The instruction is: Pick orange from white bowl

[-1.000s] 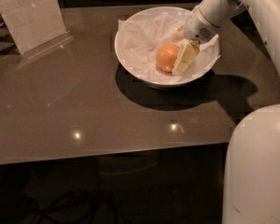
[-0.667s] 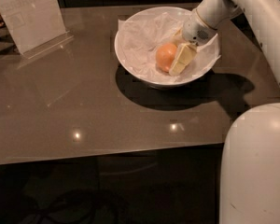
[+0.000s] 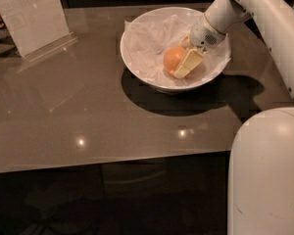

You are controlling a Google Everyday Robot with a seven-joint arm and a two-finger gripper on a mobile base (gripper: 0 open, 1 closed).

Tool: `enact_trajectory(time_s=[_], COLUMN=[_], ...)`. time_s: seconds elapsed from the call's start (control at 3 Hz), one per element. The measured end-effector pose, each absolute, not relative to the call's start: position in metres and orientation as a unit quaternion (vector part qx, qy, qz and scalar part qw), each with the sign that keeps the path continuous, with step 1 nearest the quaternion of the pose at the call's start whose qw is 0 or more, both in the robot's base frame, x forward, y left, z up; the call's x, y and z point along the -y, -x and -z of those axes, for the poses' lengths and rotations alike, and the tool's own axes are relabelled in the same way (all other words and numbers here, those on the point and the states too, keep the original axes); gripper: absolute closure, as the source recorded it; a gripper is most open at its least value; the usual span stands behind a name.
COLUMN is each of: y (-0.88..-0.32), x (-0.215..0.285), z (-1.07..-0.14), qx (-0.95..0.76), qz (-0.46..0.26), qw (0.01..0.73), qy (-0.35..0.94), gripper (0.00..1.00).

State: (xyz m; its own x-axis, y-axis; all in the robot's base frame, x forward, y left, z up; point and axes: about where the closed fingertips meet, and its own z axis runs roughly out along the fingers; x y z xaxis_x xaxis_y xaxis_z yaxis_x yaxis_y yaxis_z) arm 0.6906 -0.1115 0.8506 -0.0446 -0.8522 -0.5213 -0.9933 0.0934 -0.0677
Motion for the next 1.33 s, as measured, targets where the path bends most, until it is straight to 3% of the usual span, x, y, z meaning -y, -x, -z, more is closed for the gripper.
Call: enact_trajectory(time_s=[1.0,1.33], y=[-0.687,-0.679], x=[0.11,0.105], z=[-0.871,-0.896], qx=[-0.7,-0.681], qz=[-0.153,-0.158], qw=[0.25,0.286], qy=[0.651,0.655], gripper=[0.99,1.0])
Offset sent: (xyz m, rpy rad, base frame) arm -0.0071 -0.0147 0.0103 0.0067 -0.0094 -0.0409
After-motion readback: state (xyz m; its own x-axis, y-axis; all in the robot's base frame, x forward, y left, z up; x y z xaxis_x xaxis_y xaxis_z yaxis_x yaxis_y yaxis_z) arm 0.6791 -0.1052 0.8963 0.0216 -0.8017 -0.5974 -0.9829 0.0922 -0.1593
